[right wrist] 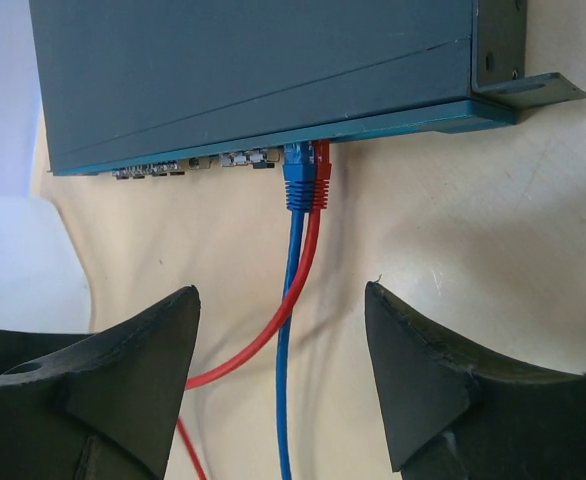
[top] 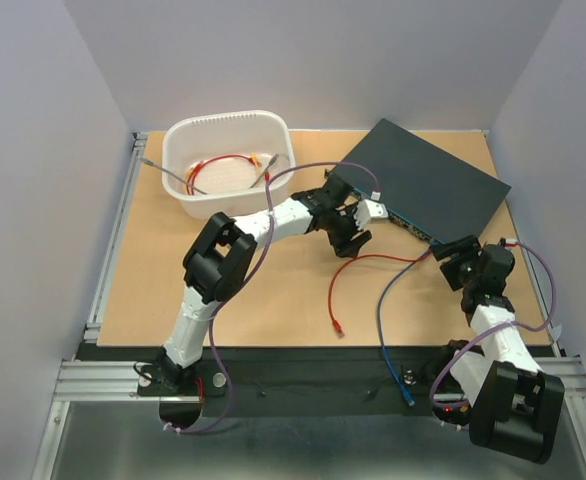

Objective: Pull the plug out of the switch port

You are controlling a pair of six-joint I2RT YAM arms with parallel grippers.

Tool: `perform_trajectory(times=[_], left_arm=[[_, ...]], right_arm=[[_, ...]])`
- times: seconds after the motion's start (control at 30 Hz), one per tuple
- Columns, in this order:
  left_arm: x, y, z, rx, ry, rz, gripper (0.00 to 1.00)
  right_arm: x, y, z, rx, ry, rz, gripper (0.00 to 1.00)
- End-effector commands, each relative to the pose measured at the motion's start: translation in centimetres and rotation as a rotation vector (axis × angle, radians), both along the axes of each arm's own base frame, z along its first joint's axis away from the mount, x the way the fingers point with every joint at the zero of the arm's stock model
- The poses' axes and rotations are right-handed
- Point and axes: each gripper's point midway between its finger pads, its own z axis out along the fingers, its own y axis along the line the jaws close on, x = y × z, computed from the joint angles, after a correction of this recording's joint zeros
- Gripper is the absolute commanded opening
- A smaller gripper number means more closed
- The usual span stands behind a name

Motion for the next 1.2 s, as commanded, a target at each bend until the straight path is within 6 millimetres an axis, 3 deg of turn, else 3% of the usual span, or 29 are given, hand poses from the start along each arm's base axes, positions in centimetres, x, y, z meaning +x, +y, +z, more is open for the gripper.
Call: perform_trajectory(times=[0.0,0.13,0.27,0.33,0.37,0.47,0.5,0.77,0.97,1.17], left_arm=[[0.5,-0.1,-0.3,0.011,-0.099,-0.007,0.68],[0.3,-1.1,-1.3,0.013,-0.096,-0.024,0.68],[-3.6,-1.8,-2.2,0.011,-0.077,-0.135,0.69],[-6.2,-2.1,-2.4,0.011,-0.078,-0.202,0.69],[-6.9,-2.1,-2.6,0.011,-0.075,-0.213,0.69],[-8.6,-2.1,-2.2,-0.007,-0.049,-0.244,0.69],[-9.0,-2.1,-1.7,-0.016,-0.04,-0.246,0.7],[-8.8,-2.3,-1.7,-0.007,-0.06,-0.238,0.7],[-8.5,-2.8,-1.4,-0.015,-0.068,-0.241,0.7],[-8.2,-2.7,-1.4,-0.005,-0.092,-0.236,0.72]], right_arm=[[0.5,-0.7,0.6,-0.031,-0.046,-0.017,0.72],[0.6,-0.9,0.2,-0.018,-0.033,-0.032,0.7],[1.2,-1.0,0.5,-0.017,-0.059,-0.027,0.65],[1.7,-0.8,0.5,-0.004,-0.078,-0.016,0.56],[1.9,-0.8,0.9,0.0,-0.099,-0.016,0.56],[2.3,-0.7,0.0,0.049,-0.084,-0.025,0.38],[2.2,-0.7,-0.5,0.058,-0.07,-0.032,0.38],[0.8,-1.8,-1.4,0.039,-0.068,-0.129,0.39],[1.0,-2.5,-2.8,0.042,-0.025,-0.156,0.39],[2.5,-2.9,-0.9,0.05,-0.127,-0.142,0.4]])
